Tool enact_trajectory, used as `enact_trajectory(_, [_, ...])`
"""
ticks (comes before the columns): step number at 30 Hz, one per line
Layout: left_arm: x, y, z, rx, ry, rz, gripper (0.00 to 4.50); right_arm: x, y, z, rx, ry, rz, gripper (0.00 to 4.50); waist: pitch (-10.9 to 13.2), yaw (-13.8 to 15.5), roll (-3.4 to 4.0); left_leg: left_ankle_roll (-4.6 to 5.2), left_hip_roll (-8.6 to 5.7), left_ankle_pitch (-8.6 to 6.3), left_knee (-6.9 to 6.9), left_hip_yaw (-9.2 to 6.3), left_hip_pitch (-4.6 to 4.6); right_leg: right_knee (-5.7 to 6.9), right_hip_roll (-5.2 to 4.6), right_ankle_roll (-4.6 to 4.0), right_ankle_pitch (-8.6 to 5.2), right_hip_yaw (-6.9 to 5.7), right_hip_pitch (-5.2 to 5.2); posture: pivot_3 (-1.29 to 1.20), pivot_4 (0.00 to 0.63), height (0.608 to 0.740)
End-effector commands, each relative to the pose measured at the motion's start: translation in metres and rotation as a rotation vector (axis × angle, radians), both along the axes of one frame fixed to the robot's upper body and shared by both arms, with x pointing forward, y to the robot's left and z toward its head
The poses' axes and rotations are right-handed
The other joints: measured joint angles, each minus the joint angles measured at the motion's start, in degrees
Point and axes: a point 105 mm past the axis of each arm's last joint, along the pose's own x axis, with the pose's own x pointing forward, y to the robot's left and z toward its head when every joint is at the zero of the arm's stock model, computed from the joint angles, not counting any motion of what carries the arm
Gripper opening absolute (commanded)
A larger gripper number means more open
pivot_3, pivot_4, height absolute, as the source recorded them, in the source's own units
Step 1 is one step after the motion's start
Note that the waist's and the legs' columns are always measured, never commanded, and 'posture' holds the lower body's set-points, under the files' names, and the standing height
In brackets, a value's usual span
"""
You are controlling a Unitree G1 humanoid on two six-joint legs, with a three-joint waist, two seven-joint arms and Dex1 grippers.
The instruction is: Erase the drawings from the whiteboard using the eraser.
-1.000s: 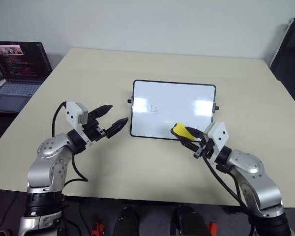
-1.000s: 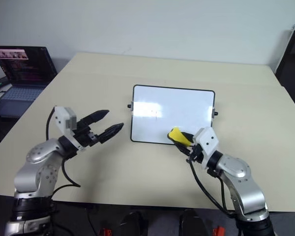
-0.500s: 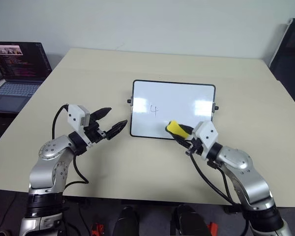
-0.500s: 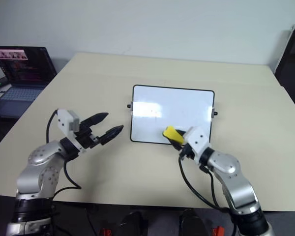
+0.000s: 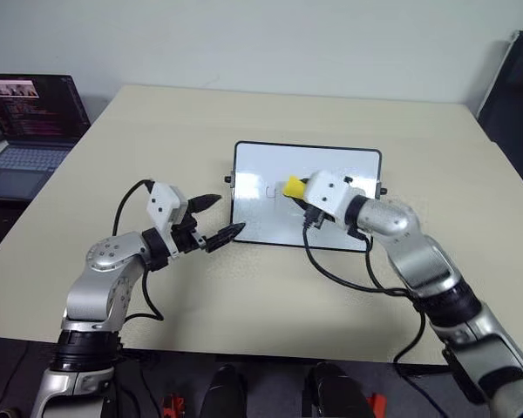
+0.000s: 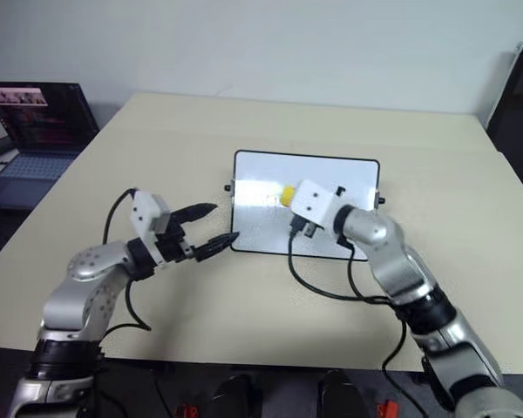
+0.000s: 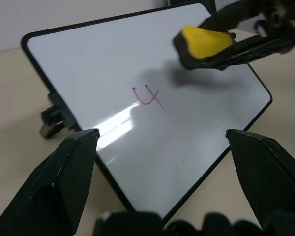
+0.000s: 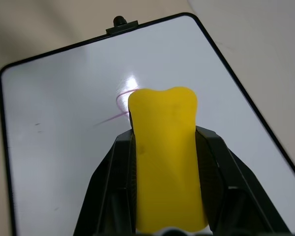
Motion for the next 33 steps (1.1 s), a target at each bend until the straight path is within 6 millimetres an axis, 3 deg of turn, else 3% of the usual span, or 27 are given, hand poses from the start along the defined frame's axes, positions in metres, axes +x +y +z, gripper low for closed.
enact_trajectory(1, [-0.006, -0.003, 0.008, 0.023, -0.034, -0.027, 4.5, 0.01, 0.018, 0.007, -0.057, -0.033, 0.028, 1.3, 0.0, 0.0, 0.0, 0.0, 0.0, 0.0, -0.03, 0.0, -0.01, 0.01, 0.0, 0.02, 0.01, 0.0, -0.02, 0.0, 0.15, 0.74])
enact_trajectory(6, [-0.008, -0.002, 0.006, 0.027, -0.031, -0.024, 4.5, 0.018, 0.03, -0.005, -0.102, 0.038, 0.039, 1.3, 0.0, 0.2, 0.01, 0.0, 0.0, 0.0, -0.1, 0.0, -0.09, 0.08, 0.0, -0.23, 0.17, -0.01, -0.19, 0.0, 0.15, 0.74])
enact_trajectory(11, [-0.011, -0.002, 0.005, 0.025, -0.029, -0.016, 4.5, 0.009, 0.023, -0.029, -0.224, 0.165, 0.088, 1.3, 0.0, 0.4, 0.02, 0.0, 0.0, 0.0, -0.08, 0.0, -0.09, 0.19, 0.0, -0.23, 0.16, -0.02, -0.21, 0.0, 0.15, 0.74])
enact_trajectory(12, [-0.011, -0.002, 0.005, 0.025, -0.029, -0.015, 4.5, 0.009, 0.021, -0.028, -0.229, 0.159, 0.088, 1.3, 0.0, 0.4, 0.02, 0.0, -0.01, 0.0, -0.04, 0.0, -0.09, 0.29, 0.0, -0.23, 0.15, -0.02, -0.23, 0.0, 0.15, 0.74])
enact_trajectory(16, [-0.013, -0.003, 0.004, 0.02, -0.025, -0.013, 4.5, 0.041, 0.006, 0.012, -0.154, -0.047, -0.071, 1.3, 0.0, 0.2, 0.04, 0.0, -0.01, 0.03, 0.1, 0.0, -0.01, 0.66, 0.04, -0.22, -0.14, 0.02, -0.33, 0.0, 0.15, 0.74])
enact_trajectory(23, [-0.013, -0.003, 0.003, 0.015, -0.02, -0.013, 4.5, 0.007, 0.004, -0.039, -0.305, 0.168, 0.08, 1.3, 0.0, 0.3, -0.01, -0.18, -0.01, 0.22, 0.11, -0.01, 0.04, 0.73, 0.04, -0.34, -0.2, 0.02, -0.28, 0.0, 0.15, 0.74])
enact_trajectory(25, [-0.013, -0.003, 0.003, 0.013, -0.019, -0.016, 4.5, 0.009, 0.005, -0.037, -0.302, 0.148, 0.072, 1.3, 0.0, 0.3, 0.01, -0.17, 0.01, 0.22, 0.09, -0.01, 0.04, 0.79, 0.05, -0.33, -0.2, 0.01, -0.31, 0.0, 0.15, 0.74])
enact_trajectory(30, [-0.013, -0.003, 0.003, 0.013, -0.017, -0.016, 4.5, 0.034, 0.006, -0.004, -0.21, -0.049, -0.038, 1.3, 0.0, 0.1, 0.01, -0.22, 0.0, 0.28, 0.12, -0.02, 0.05, 0.84, 0.06, -0.39, -0.16, 0.03, -0.32, 0.0, 0.15, 0.74])
enact_trajectory(33, [-0.013, -0.003, 0.002, 0.012, -0.014, -0.014, 4.5, 0.034, 0.007, -0.011, -0.213, -0.034, -0.032, 1.3, 0.0, 0.3, 0.0, -0.26, 0.0, 0.34, 0.12, -0.02, 0.05, 0.82, 0.06, -0.43, -0.11, 0.03, -0.32, 0.0, 0.15, 0.74])
